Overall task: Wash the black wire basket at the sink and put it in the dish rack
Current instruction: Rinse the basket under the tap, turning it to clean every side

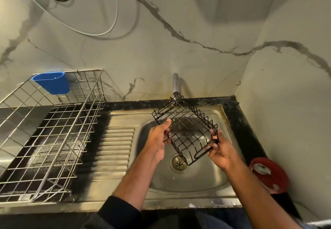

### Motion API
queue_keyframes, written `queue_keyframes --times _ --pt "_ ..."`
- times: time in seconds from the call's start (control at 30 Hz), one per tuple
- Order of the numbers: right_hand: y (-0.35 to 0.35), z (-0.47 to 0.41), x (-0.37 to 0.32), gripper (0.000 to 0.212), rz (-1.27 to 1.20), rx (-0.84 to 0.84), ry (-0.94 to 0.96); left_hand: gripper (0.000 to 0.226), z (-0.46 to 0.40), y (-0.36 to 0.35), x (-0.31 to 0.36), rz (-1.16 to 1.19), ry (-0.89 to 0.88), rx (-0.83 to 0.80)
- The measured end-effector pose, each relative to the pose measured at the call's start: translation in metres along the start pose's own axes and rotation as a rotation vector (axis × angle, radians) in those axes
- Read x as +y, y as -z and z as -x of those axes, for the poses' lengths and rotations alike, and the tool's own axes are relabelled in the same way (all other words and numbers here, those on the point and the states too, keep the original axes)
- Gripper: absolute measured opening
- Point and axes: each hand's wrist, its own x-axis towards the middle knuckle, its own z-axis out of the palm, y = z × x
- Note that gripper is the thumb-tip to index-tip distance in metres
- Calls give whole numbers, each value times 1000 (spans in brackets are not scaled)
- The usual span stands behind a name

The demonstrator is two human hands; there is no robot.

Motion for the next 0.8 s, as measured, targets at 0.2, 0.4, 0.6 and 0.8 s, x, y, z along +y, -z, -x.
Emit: queue_keyframes --times 0.2,0.4,0.6,0.8 --pt "-12 3 3 44 368 165 5 28 -1 -1 4 65 35 23" --pt "-8 -9 8 38 998 300 352 50 0 6 7 92 40 108" --pt "-38 -12 6 46 1091 146 427 40 -1 15 5 89 -2 148" --pt "-62 -24 21 44 1210 -33 422 49 -4 24 5 88 16 169"
